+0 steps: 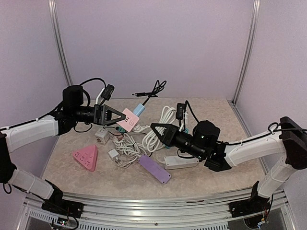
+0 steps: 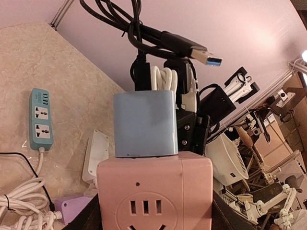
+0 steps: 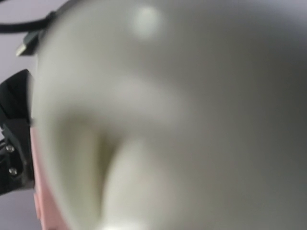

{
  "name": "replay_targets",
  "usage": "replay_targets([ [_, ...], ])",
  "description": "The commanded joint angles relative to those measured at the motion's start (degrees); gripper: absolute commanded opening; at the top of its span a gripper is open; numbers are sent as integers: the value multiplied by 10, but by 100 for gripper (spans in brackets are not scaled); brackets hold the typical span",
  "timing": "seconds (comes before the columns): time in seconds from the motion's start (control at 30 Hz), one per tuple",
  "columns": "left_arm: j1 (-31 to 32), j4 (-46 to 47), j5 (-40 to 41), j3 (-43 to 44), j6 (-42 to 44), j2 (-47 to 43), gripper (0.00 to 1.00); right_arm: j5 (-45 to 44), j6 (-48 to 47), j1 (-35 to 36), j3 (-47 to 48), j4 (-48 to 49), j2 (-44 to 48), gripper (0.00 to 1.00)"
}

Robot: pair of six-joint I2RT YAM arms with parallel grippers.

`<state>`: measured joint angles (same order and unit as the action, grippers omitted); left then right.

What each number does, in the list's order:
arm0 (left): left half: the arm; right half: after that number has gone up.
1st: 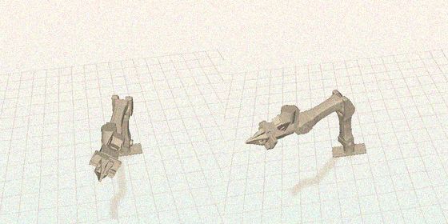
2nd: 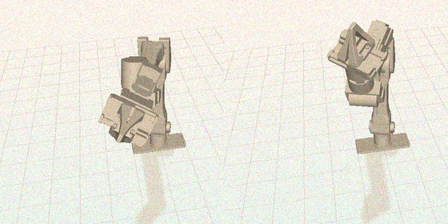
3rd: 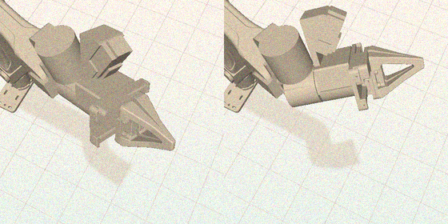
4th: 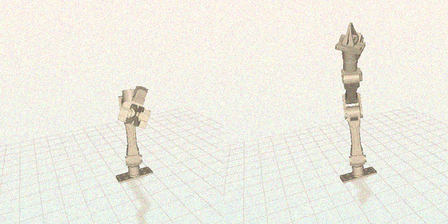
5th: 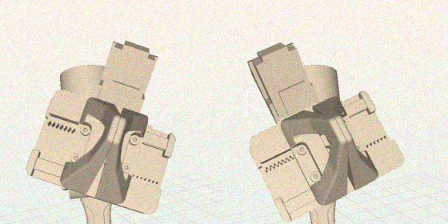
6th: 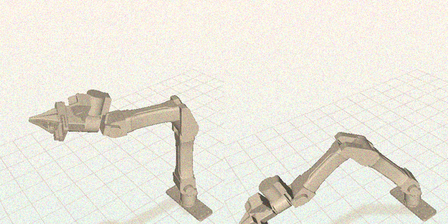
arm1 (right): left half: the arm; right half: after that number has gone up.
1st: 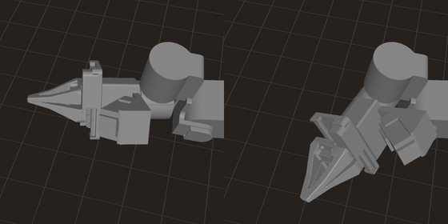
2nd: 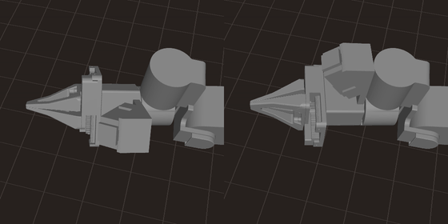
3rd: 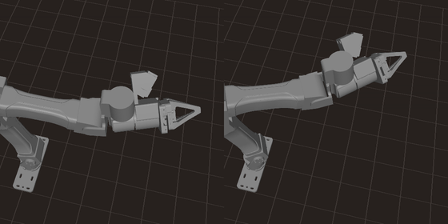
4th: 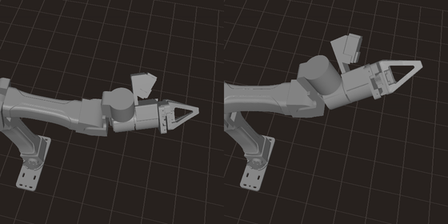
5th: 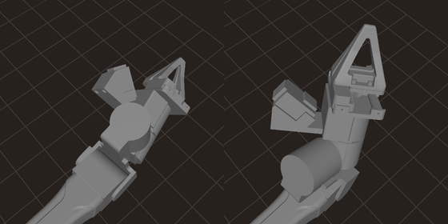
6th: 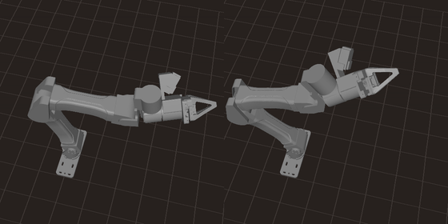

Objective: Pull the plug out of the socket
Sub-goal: Remove the plug from the socket.

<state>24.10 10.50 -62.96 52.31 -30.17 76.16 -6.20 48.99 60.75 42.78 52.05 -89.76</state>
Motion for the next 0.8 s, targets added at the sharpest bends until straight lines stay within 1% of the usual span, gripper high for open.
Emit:
replay_targets([
  [0.0,-32,21,18,26,11,-5,0,-45,-21,-5,-23,-45,28,0],
  [0.07,-30,5,7,37,20,3,0,-49,-34,-5,-22,-60,38,1],
  [0.13,-27,-10,-6,48,28,11,0,-60,-58,-6,-26,-75,55,12],
  [0.2,-22,-31,-14,59,41,18,0,-77,-82,-6,-28,-96,78,28],
  [0.33,-6,-54,-35,74,62,25,0,-90,-123,-7,-33,-124,120,33],
  [0.37,-3,-56,-38,74,65,26,0,-92,-128,-7,-35,-127,126,38],
  [0.4,-1,-56,-40,75,67,26,0,-91,-131,-7,-37,-127,131,47],
  [0.43,1,-56,-40,75,68,27,0,-89,-133,-7,-38,-128,134,53],
  [0.6,-4,-74,-21,80,73,27,0,-126,-141,-7,-56,-149,159,66],
  [0.67,-8,-86,-21,86,75,30,0,-141,-165,-7,-66,-168,185,71],
  [0.73,-9,-102,-22,99,85,35,0,-154,-204,-7,-64,-208,221,72],
  [0.77,-8,-129,-23,106,93,40,0,-162,-220,-7,-63,-240,239,73],
])
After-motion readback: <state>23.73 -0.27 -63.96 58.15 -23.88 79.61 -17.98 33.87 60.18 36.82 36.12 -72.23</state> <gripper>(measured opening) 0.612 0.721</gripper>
